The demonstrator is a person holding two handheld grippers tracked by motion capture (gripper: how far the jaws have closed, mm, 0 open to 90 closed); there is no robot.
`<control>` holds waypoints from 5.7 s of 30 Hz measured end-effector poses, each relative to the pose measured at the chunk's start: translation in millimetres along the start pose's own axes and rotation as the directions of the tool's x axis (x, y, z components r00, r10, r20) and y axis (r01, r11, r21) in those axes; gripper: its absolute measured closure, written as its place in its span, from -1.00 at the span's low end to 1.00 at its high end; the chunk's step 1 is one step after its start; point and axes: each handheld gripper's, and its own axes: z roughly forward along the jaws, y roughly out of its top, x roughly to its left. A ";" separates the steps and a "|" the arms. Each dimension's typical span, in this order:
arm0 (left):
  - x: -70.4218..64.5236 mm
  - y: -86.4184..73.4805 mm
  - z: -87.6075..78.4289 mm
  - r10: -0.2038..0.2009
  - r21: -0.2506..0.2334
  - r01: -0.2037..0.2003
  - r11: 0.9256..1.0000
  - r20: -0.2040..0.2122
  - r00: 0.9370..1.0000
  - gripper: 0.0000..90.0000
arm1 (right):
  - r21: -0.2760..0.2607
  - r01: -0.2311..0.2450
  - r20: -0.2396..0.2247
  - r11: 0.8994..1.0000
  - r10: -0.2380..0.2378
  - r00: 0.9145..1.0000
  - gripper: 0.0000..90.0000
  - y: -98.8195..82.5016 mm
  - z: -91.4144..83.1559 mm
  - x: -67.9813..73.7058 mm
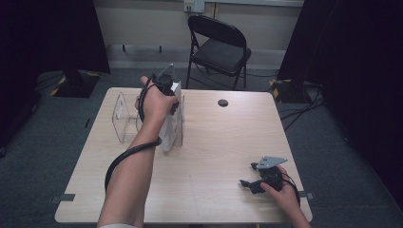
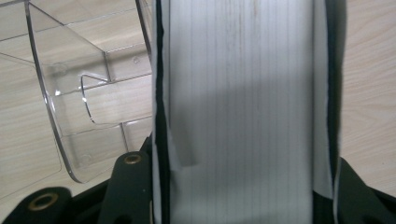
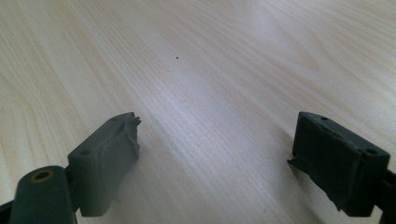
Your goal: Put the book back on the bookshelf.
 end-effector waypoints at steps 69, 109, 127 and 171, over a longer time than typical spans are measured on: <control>-3.5 -4.4 12.3 0.005 -0.064 -0.005 0.998 -0.001 1.000 0.01 | -0.001 -0.001 0.001 1.000 0.001 1.000 -0.70 0.1 0.1 0.1; 12.2 -35.3 -3.6 0.084 -0.093 -0.077 0.993 0.075 0.994 -0.36 | -0.001 -0.001 0.001 1.000 0.001 1.000 -0.70 0.1 0.2 0.1; 18.3 -58.0 -4.9 0.092 -0.109 -0.080 0.991 0.109 0.990 -0.38 | -0.001 -0.002 0.002 1.000 0.002 1.000 -0.70 0.1 0.1 0.1; 41.3 -107.3 9.2 0.147 -0.150 -0.118 0.982 0.194 0.970 -0.39 | -0.003 -0.002 0.004 1.000 0.002 1.000 -0.70 0.0 0.1 0.2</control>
